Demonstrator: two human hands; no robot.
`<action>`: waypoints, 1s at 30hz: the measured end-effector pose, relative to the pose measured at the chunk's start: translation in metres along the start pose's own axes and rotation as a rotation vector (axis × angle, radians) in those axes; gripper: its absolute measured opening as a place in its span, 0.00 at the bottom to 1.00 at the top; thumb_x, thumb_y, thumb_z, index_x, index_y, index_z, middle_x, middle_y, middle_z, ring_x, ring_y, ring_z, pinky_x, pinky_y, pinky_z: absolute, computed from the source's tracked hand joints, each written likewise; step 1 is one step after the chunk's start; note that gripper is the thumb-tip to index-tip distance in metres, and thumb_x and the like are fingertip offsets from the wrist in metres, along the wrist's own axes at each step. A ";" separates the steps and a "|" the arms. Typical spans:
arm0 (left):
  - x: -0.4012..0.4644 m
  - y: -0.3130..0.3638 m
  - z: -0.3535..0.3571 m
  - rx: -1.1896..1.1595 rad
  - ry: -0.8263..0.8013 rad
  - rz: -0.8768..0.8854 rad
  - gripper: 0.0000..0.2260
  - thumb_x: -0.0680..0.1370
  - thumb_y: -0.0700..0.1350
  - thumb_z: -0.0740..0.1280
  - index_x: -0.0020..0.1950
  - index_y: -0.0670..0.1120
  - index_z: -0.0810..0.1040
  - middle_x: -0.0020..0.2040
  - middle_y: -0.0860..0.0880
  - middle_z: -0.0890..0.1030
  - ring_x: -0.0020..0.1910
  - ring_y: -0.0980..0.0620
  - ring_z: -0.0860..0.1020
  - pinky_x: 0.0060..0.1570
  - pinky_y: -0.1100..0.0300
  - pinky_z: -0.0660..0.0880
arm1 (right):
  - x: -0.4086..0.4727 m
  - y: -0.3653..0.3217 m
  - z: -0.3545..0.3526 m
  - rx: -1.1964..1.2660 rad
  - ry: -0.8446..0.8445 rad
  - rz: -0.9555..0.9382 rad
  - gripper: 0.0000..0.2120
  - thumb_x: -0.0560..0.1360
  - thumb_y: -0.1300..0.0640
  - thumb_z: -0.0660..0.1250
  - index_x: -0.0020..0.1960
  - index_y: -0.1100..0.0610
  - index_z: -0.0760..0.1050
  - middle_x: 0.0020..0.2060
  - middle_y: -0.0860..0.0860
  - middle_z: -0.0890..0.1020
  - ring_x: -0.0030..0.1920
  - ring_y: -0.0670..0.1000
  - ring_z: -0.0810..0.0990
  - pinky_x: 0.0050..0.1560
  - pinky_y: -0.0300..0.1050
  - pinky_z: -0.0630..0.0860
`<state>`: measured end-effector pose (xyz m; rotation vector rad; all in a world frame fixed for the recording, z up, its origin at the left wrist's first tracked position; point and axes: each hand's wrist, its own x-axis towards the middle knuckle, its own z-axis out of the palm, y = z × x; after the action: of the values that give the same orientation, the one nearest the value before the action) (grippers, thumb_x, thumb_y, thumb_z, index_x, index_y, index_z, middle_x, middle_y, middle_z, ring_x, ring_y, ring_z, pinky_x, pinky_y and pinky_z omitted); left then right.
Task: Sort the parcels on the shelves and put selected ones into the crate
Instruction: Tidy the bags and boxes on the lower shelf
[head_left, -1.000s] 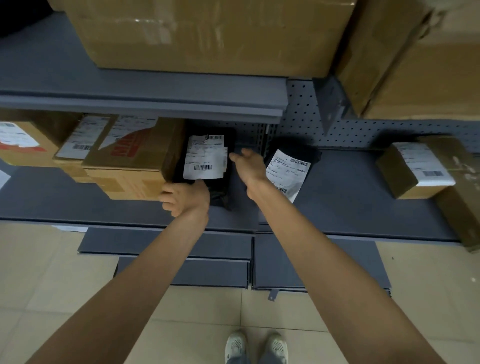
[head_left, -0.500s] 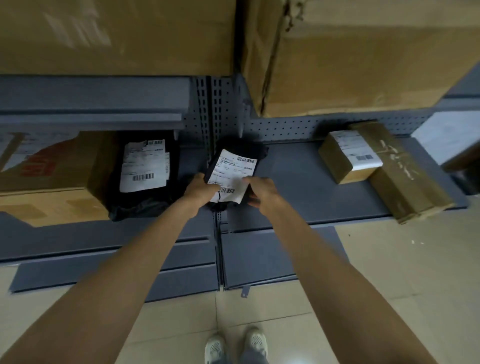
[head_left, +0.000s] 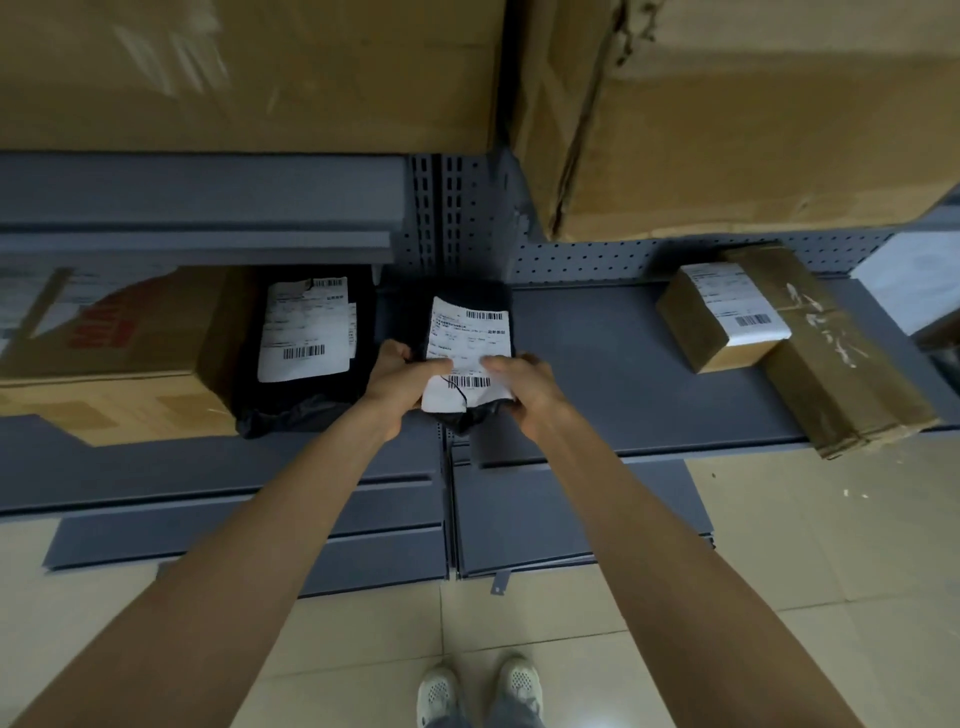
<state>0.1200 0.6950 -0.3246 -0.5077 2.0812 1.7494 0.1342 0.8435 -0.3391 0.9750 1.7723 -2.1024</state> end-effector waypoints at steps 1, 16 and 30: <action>-0.001 -0.003 -0.002 0.017 0.018 0.005 0.19 0.73 0.41 0.73 0.56 0.43 0.65 0.49 0.48 0.76 0.42 0.54 0.77 0.36 0.60 0.74 | 0.000 0.000 0.003 -0.006 -0.002 -0.027 0.14 0.73 0.65 0.70 0.56 0.60 0.71 0.52 0.56 0.82 0.50 0.57 0.83 0.49 0.50 0.80; 0.014 0.004 -0.027 0.696 0.204 0.147 0.24 0.76 0.35 0.63 0.71 0.40 0.65 0.50 0.42 0.79 0.44 0.47 0.75 0.34 0.56 0.71 | 0.021 -0.004 0.053 -0.661 0.041 -0.171 0.16 0.71 0.54 0.69 0.55 0.62 0.78 0.55 0.57 0.81 0.56 0.58 0.80 0.57 0.52 0.79; -0.004 0.041 0.054 0.805 0.272 0.505 0.23 0.78 0.43 0.63 0.73 0.43 0.65 0.71 0.40 0.65 0.69 0.39 0.63 0.65 0.50 0.65 | 0.012 -0.042 -0.030 -0.603 0.389 -0.515 0.06 0.78 0.61 0.65 0.52 0.63 0.77 0.57 0.61 0.77 0.58 0.61 0.75 0.50 0.47 0.71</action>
<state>0.1058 0.7547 -0.2957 0.0357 3.0373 0.8972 0.1116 0.8855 -0.3145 0.8426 2.8711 -1.4605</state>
